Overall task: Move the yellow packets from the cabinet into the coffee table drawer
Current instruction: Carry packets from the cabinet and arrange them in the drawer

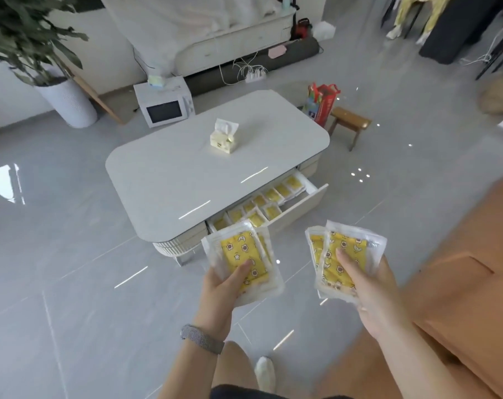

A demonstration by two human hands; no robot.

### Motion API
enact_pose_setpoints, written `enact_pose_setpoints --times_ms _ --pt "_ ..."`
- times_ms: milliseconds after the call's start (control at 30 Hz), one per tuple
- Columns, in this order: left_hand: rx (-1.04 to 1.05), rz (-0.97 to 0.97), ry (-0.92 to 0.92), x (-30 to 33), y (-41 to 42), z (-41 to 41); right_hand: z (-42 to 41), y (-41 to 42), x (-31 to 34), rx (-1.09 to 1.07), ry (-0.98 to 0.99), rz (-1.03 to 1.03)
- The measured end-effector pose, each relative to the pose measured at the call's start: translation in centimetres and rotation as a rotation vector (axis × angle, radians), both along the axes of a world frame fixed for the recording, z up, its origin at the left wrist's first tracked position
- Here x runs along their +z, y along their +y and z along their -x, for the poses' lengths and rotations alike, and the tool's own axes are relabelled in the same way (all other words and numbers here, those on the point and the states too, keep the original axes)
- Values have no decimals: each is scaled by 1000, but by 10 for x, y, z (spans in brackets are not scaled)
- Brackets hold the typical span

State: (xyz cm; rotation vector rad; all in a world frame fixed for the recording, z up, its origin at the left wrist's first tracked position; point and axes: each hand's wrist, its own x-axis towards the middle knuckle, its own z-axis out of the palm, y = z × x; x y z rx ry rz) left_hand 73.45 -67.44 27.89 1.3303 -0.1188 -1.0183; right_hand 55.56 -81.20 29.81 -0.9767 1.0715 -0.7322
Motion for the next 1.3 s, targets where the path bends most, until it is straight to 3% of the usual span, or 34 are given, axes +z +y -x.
enact_pose_setpoints --times_ms 300,800,1300 --pt "37 -113 23 -43 -116 -64 -68 -127 -25 -16 34 -67" --pt "109 -207 77 -136 -335 -166 -166 -355 -119 17 244 -193" --pt "306 -334 175 -286 -441 -133 -209 -472 -257 466 303 -294"
